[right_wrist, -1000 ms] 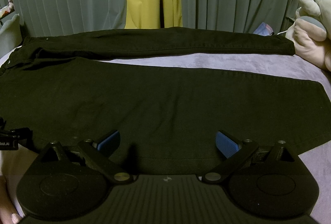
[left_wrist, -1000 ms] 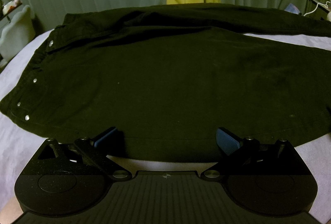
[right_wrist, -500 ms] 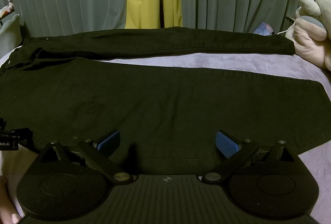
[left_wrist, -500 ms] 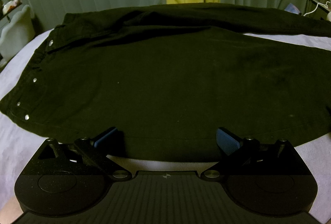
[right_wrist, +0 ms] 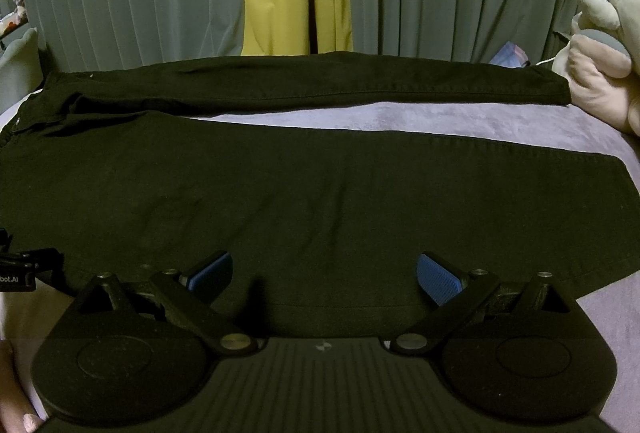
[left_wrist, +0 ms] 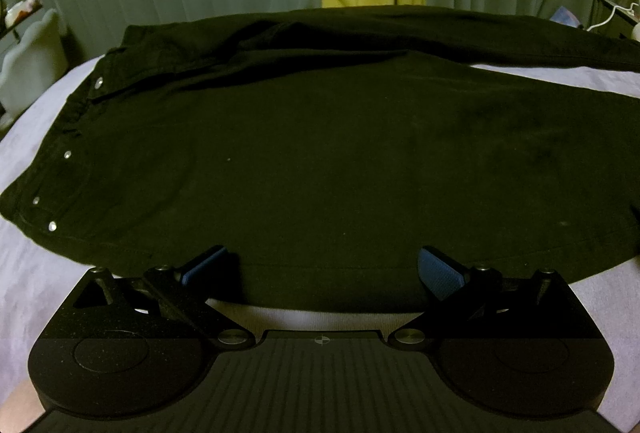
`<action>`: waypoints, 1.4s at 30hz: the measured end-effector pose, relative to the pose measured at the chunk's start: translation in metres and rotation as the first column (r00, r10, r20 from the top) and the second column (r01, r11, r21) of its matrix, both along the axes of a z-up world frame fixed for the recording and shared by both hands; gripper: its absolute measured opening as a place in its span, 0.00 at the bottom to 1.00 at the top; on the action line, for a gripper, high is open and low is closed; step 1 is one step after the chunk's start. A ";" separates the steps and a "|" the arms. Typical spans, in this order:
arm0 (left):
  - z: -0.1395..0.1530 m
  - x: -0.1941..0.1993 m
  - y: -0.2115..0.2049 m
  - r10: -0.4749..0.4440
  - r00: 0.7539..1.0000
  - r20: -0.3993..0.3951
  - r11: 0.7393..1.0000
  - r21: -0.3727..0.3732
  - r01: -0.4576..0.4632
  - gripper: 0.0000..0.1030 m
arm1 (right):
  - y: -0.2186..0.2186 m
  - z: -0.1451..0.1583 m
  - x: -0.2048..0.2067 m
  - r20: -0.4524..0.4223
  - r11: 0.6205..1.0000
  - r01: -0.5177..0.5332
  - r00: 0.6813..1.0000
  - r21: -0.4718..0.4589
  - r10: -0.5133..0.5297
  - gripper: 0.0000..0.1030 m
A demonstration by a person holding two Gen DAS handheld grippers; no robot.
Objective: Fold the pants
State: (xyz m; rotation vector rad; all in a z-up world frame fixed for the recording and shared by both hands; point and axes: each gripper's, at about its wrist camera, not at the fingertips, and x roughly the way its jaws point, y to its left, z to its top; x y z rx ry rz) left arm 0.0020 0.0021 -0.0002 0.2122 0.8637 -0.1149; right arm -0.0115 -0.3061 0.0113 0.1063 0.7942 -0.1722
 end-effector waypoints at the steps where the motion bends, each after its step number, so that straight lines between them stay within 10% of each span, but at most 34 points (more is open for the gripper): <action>1: 0.000 0.000 0.000 0.000 1.000 0.000 1.000 0.000 0.000 1.00 | 0.000 0.000 0.000 -0.001 1.000 0.000 1.000 0.000 0.000 0.96; 22: 0.030 0.005 -0.004 0.003 0.993 0.118 0.998 -0.062 0.005 1.00 | -0.022 -0.025 0.031 -0.202 0.979 0.126 0.975 0.162 -0.092 0.96; 34: 0.002 0.077 0.019 0.302 0.909 0.287 0.950 -0.017 -0.310 1.00 | -0.033 -0.013 0.060 -0.222 0.977 0.161 0.967 0.137 -0.129 0.96; 42: -0.017 0.082 0.025 0.384 0.896 0.221 0.923 -0.097 -0.372 1.00 | -0.146 0.032 0.203 -0.132 0.835 0.444 0.896 0.324 -0.424 0.96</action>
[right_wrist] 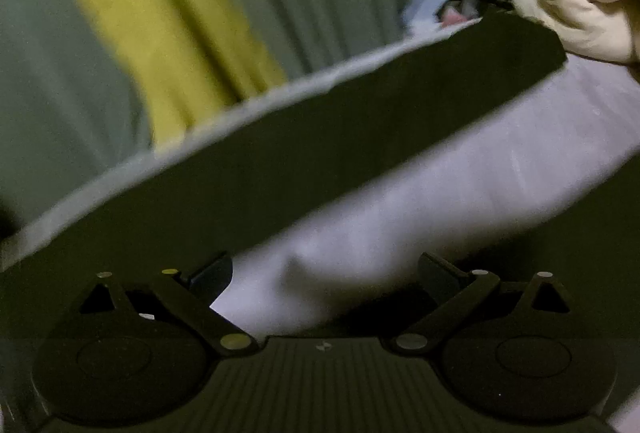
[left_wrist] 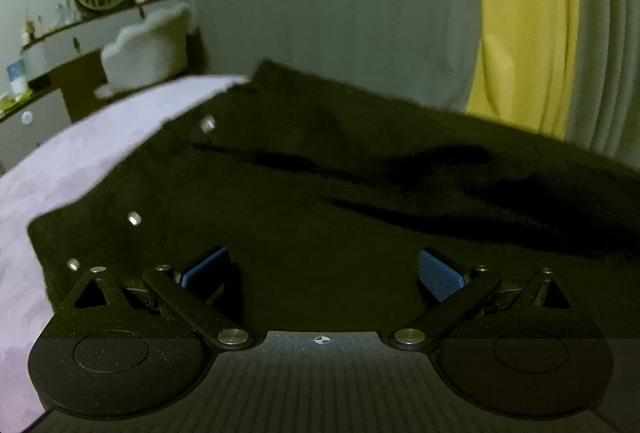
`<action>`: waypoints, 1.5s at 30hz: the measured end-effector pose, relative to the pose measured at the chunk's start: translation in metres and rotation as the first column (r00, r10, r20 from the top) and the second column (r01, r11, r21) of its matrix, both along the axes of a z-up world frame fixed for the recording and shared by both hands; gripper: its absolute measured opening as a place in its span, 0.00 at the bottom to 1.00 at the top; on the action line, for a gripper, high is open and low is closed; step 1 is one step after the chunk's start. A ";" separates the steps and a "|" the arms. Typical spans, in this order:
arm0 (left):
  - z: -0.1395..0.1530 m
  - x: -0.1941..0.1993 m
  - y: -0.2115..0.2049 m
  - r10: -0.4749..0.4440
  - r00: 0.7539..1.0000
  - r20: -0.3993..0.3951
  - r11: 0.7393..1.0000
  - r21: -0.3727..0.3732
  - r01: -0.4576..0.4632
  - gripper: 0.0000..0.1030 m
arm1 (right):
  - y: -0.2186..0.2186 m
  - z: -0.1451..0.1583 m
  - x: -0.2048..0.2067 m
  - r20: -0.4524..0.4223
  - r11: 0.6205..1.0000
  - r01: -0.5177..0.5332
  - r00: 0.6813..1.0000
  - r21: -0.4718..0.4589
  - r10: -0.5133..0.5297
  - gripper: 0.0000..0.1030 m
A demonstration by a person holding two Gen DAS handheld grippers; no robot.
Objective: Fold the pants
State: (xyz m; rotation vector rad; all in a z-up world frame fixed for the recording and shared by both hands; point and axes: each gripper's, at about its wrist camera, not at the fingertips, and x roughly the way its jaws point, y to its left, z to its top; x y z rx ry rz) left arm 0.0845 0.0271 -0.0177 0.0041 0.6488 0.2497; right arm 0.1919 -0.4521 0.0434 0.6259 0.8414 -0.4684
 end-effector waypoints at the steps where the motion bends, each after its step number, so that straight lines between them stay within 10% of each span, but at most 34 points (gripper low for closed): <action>1: 0.003 0.002 0.003 -0.005 1.000 -0.017 1.000 -0.002 0.005 1.00 | -0.012 0.004 0.022 0.008 0.999 0.048 0.999 0.010 -0.048 0.96; 10: -0.012 0.010 0.001 0.024 0.999 0.039 1.000 0.015 -0.025 1.00 | -0.056 -0.041 0.154 -0.156 0.967 0.255 0.955 -0.004 -0.253 0.78; 17: -0.012 0.013 0.005 0.054 0.997 0.059 0.998 -0.029 -0.053 1.00 | -0.037 -0.055 0.166 -0.202 0.966 0.167 0.957 -0.196 -0.207 0.68; 21: -0.014 0.014 0.007 0.060 0.996 0.064 0.998 -0.027 -0.058 1.00 | -0.051 -0.051 0.151 -0.168 0.980 0.113 0.976 -0.164 -0.140 0.39; 25: -0.014 0.015 0.011 0.057 0.997 0.059 0.998 -0.039 -0.054 1.00 | -0.052 -0.042 0.131 -0.122 0.989 0.086 0.987 -0.121 -0.101 0.17; 35: -0.013 0.015 0.015 0.056 0.997 0.053 0.997 -0.061 -0.053 1.00 | -0.008 0.005 -0.030 0.237 0.994 0.052 0.971 -0.094 -0.029 0.13; 45: -0.008 0.007 0.015 0.032 0.998 0.045 0.994 -0.107 -0.027 1.00 | 0.010 -0.041 -0.145 0.212 0.990 0.109 0.969 0.093 -0.126 0.15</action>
